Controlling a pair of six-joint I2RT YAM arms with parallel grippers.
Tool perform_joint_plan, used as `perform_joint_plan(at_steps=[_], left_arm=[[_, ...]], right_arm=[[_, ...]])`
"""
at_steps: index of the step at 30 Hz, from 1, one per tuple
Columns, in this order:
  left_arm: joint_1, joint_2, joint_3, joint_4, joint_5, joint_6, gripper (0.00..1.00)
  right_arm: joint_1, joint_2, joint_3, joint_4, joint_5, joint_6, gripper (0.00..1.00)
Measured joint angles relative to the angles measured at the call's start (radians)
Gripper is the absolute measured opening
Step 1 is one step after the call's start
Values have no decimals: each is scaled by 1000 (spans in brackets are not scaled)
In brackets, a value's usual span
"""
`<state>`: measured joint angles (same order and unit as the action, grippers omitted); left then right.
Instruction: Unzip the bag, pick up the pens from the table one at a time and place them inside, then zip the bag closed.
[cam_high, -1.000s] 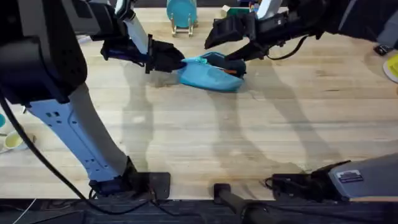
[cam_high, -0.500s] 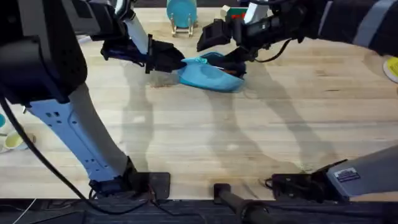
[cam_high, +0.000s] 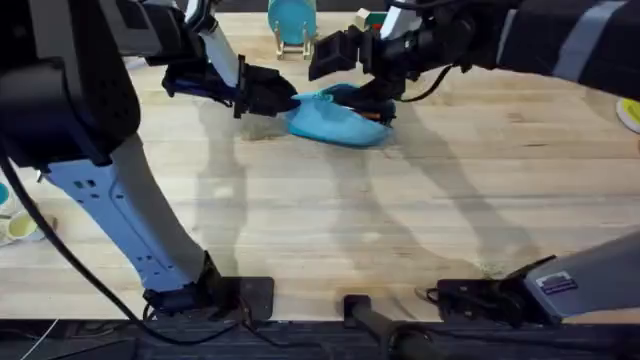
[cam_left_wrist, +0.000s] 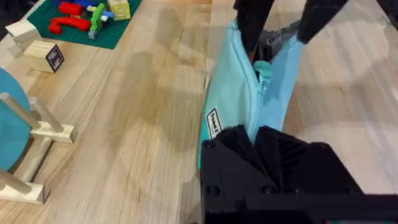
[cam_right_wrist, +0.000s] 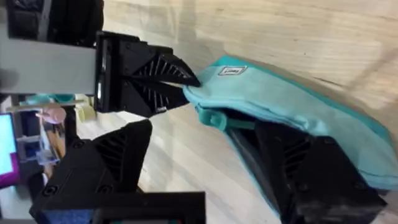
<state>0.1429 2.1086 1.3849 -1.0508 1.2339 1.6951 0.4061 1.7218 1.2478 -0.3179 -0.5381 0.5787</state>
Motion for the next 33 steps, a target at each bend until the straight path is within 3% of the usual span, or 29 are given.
perform_joint_plan(at_steps=[13, 26, 33], left_arm=[[0, 0, 0, 0, 0, 0, 42], [0, 0, 0, 0, 0, 0, 42], [1, 0, 0, 0, 0, 0, 42]], right_arm=[[14, 22, 0, 65, -3, 150, 996], [62, 30, 0, 79, -8, 172, 996], [61, 30, 0, 137, -68, 177, 996]])
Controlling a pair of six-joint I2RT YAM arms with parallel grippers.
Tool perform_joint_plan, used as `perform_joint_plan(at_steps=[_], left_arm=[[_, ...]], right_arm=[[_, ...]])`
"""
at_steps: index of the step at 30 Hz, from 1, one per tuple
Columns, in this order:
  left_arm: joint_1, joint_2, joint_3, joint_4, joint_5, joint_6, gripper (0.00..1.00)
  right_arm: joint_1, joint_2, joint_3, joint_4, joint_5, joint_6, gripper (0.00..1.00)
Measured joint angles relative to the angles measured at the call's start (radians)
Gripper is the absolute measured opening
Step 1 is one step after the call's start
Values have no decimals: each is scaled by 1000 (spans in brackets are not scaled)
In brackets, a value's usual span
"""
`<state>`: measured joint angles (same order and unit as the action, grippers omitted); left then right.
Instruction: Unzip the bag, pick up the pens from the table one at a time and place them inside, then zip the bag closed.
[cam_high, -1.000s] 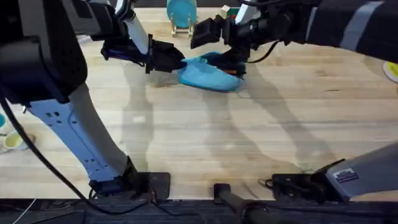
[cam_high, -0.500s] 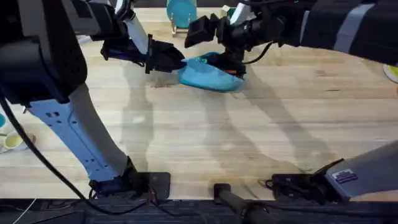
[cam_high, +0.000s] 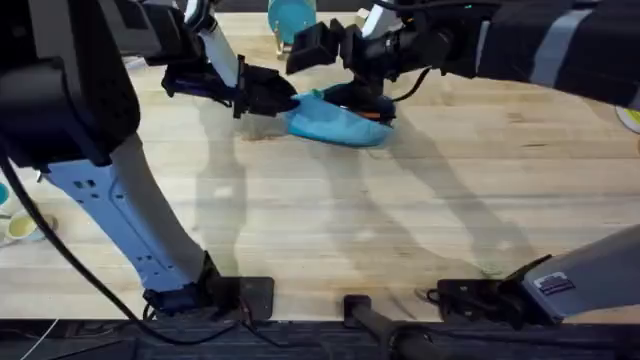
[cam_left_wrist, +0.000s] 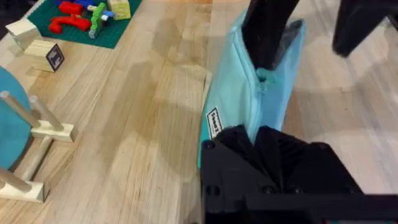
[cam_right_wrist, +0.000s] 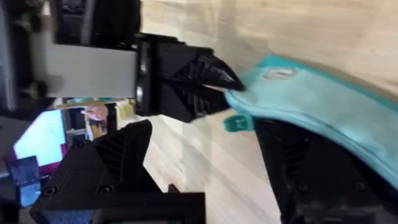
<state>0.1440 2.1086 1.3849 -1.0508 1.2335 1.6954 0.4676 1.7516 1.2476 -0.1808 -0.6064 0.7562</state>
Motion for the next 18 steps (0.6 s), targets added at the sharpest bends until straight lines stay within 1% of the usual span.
perform_joint_plan(at_steps=[5, 11, 15, 18], left_arm=[[0, 0, 0, 0, 0, 0, 42], [0, 0, 0, 0, 0, 0, 42], [0, 0, 0, 0, 0, 0, 42], [0, 0, 0, 0, 0, 0, 42]], right_arm=[[0, 0, 0, 78, -37, 6, 996], [-6, 0, 0, 136, -117, 32, 996], [-17, 0, 0, 152, -178, 37, 996], [-27, 0, 0, 153, -202, 23, 997]])
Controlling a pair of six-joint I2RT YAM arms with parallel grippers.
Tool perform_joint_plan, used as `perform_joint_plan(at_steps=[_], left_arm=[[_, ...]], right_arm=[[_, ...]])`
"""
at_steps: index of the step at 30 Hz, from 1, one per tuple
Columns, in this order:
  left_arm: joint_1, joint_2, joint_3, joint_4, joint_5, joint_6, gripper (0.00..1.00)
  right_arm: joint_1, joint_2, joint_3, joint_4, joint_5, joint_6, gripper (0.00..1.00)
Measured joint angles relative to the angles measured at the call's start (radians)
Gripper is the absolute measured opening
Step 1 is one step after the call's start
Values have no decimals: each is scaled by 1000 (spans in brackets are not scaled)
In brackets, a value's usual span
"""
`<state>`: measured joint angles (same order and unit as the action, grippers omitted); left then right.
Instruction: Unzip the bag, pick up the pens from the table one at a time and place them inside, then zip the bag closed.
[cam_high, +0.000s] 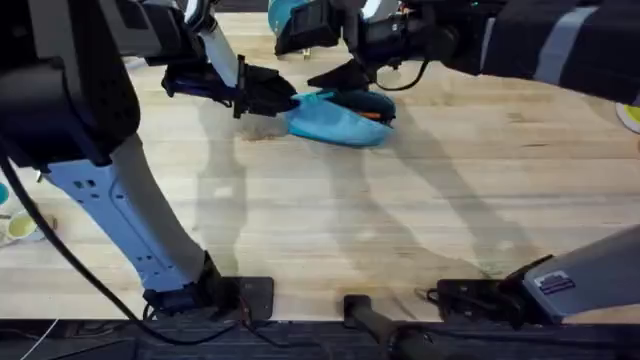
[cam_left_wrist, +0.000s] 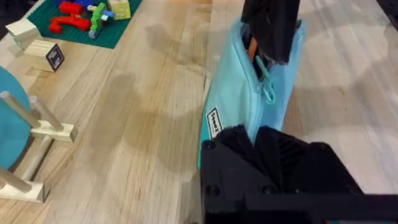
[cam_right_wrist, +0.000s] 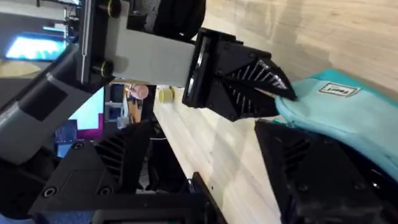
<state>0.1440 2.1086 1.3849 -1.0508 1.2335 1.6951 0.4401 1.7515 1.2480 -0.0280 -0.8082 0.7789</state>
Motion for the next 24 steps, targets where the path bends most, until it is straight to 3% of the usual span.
perform_joint_plan(at_steps=[24], left_arm=[[0, 0, 0, 0, 0, 0, 42]], right_arm=[[-46, -57, 11, -3, -17, -74, 996]])
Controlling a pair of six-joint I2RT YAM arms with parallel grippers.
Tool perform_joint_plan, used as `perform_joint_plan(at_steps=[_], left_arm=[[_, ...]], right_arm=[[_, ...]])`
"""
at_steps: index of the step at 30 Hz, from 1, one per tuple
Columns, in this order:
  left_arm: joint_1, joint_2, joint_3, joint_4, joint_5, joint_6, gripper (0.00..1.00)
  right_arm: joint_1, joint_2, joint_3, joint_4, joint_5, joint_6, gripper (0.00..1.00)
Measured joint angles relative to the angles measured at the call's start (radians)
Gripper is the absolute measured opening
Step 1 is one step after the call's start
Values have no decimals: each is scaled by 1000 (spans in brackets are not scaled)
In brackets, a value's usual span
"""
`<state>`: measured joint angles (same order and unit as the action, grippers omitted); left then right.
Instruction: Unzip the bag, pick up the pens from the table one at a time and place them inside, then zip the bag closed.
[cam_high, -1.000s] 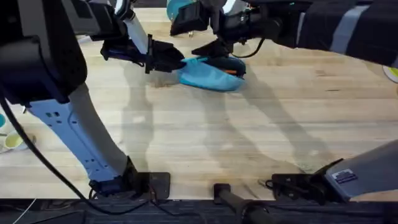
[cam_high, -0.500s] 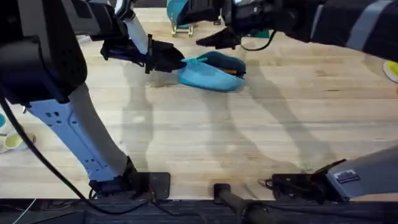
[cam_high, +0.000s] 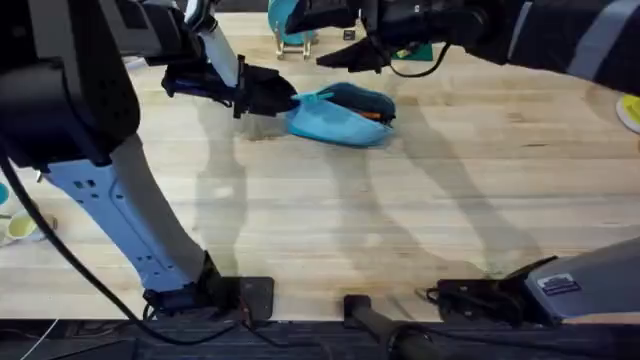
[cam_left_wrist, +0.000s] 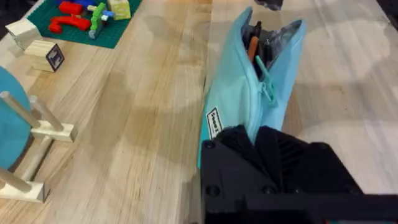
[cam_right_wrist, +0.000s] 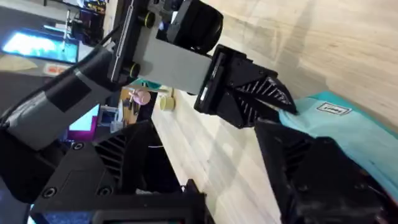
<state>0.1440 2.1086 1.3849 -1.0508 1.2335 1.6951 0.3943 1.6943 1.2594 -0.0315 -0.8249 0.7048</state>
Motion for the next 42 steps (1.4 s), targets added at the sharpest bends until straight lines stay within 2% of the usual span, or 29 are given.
perform_joint_plan(at_steps=[6, 18, 19, 26, 32, 42], left_arm=[[0, 0, 0, 0, 0, 0, 42], [0, 0, 0, 0, 0, 0, 42], [0, 0, 0, 0, 0, 0, 42], [0, 0, 0, 0, 0, 0, 42], [0, 0, 0, 0, 0, 0, 42], [0, 0, 0, 0, -4, 0, 42]], right_arm=[[0, -10, 0, -36, 3, -56, 995], [-52, -195, 15, -394, 139, -285, 995], [-66, -244, 67, -577, 215, -408, 995], [-52, -248, 173, -793, 380, -596, 995], [-22, -248, 252, -856, 508, -714, 996], [-11, -248, 268, -869, 579, -815, 996]])
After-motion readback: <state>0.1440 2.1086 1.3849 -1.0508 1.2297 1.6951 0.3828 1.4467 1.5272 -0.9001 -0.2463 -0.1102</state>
